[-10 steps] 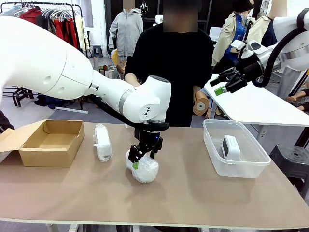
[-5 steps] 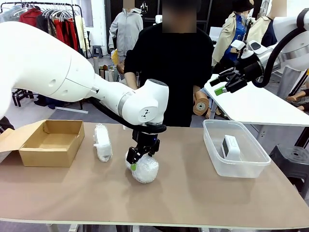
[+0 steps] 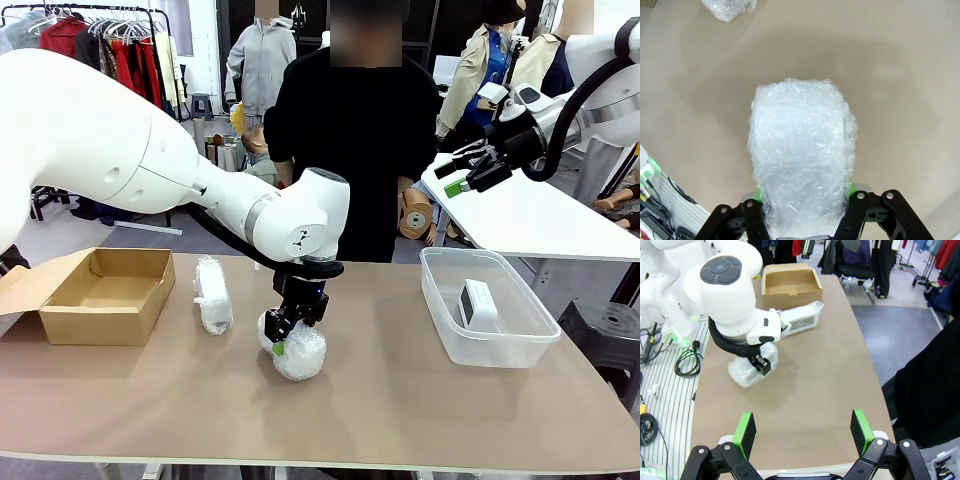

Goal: Separate and place wrapped and unwrapped clocks.
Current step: Pick up the Digital clock indicated by the person.

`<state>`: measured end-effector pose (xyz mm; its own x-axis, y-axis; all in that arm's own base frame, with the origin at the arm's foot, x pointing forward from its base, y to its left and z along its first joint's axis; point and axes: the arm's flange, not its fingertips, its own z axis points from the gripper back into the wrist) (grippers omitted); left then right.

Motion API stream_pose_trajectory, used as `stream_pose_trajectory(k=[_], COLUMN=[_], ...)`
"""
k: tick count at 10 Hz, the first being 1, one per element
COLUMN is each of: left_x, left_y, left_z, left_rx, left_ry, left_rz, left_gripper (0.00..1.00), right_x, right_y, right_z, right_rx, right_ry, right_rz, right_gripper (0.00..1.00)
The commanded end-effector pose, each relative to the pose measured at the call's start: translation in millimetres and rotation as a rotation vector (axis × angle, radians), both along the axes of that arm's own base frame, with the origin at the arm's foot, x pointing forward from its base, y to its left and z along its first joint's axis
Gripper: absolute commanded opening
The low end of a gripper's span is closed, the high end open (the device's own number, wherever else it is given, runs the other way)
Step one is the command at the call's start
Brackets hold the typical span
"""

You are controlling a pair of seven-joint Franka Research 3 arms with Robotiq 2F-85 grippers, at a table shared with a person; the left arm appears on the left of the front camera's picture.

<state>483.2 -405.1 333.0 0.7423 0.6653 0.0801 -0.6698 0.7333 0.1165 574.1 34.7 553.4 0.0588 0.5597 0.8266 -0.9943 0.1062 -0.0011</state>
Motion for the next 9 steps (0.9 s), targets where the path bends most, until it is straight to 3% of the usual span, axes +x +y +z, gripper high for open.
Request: stream_pose_trajectory(k=[1, 3, 5, 9], left_x=[-1.1, -7.2, -22.5, -69.1], left_y=[4.1, 4.6, 2.6, -0.8], left_z=[0.8, 11.8, 43.3, 123.6], left_rx=[0.039, 0.040, 0.042, 0.090], left_ry=[-0.019, -0.040, -0.063, -0.065], left_rz=[0.012, -0.009, -0.067, -0.361], left_gripper=[0.01, 0.00, 0.00, 0.00], right_x=[0.0, 0.0, 0.0, 0.0], right_y=[-0.3, -0.3, -0.3, -0.3], right_z=[1.7, 1.7, 1.7, 1.7], right_rx=[0.000, 0.000, 0.000, 0.000], right_ry=[-0.005, -0.005, -0.005, -0.005], right_rz=[-0.003, -0.003, -0.003, -0.003], right_gripper=[1.00, 1.00, 1.00, 1.00])
